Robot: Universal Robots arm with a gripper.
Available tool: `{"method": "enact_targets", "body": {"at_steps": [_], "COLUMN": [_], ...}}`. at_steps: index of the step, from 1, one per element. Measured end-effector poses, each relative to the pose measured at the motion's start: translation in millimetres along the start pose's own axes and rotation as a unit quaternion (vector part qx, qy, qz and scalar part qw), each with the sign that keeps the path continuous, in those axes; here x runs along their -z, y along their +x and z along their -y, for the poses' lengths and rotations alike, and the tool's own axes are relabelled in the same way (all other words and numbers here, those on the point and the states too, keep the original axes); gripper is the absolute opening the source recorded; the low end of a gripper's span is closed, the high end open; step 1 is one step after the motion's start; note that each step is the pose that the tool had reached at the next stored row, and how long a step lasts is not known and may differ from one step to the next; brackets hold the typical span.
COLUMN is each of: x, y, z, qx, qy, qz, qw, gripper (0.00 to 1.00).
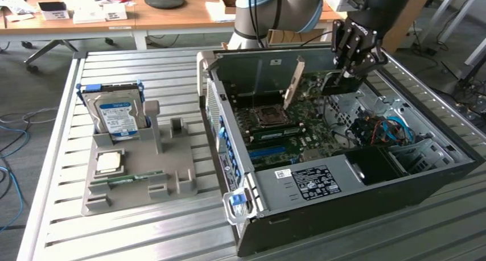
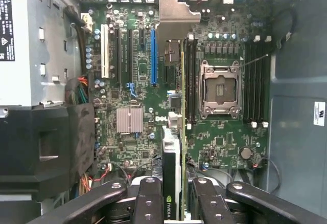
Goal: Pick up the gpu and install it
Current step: 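Insert the gpu into the slot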
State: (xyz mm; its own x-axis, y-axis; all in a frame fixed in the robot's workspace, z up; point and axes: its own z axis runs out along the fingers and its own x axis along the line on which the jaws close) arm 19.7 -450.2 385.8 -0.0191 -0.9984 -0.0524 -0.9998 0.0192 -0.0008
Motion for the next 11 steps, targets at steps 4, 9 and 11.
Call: {"method": "enact_targets", "body": {"at_steps": [4,9,11], "x": [-2.7,-6.5,-6.5], "y": [1.1,1.7,1.7], "z": [-0.7,-2.1,-2.1], "qx": [-0.013,-0.025,-0.025], "qy": [0.0006,0.0013,0.0013], "qz": [-0.0001,-0.0001,-0.0002], "qw": [0.9999,0.9997,0.9997], "gripper": [0.27,0.27,0.27]}}
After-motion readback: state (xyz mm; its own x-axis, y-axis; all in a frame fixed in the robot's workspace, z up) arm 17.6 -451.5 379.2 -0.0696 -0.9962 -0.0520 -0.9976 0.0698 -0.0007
